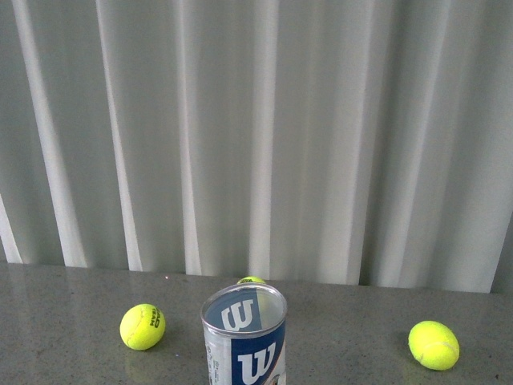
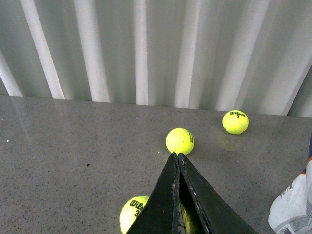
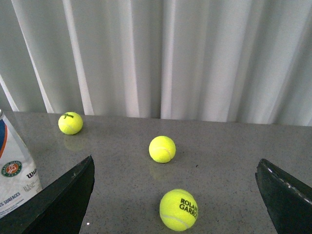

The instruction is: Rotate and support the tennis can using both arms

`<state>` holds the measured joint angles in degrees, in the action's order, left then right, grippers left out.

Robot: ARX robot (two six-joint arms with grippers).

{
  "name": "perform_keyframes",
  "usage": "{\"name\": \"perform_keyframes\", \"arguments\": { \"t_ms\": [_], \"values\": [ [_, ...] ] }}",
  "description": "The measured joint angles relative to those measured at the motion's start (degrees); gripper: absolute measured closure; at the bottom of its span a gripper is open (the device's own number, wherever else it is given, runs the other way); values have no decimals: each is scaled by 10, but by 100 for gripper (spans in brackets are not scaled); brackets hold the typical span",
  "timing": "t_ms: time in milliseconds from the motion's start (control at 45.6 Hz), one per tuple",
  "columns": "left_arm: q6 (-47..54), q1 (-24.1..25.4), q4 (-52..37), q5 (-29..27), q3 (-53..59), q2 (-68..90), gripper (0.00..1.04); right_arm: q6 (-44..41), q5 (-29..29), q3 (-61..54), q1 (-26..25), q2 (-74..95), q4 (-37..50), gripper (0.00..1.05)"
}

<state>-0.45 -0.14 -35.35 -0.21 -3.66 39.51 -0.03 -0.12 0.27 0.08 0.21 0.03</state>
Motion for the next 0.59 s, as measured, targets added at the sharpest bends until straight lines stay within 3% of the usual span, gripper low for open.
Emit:
{"name": "perform_keyframes", "arguments": {
  "t_ms": [154, 592],
  "values": [
    [0, 0, 6, 0, 22, -41, 101, 0, 0, 0, 0, 0, 0, 7],
    [0, 0, 127, 2, 23, -169, 101, 0, 0, 0, 0, 0, 0, 7]
  ]
}}
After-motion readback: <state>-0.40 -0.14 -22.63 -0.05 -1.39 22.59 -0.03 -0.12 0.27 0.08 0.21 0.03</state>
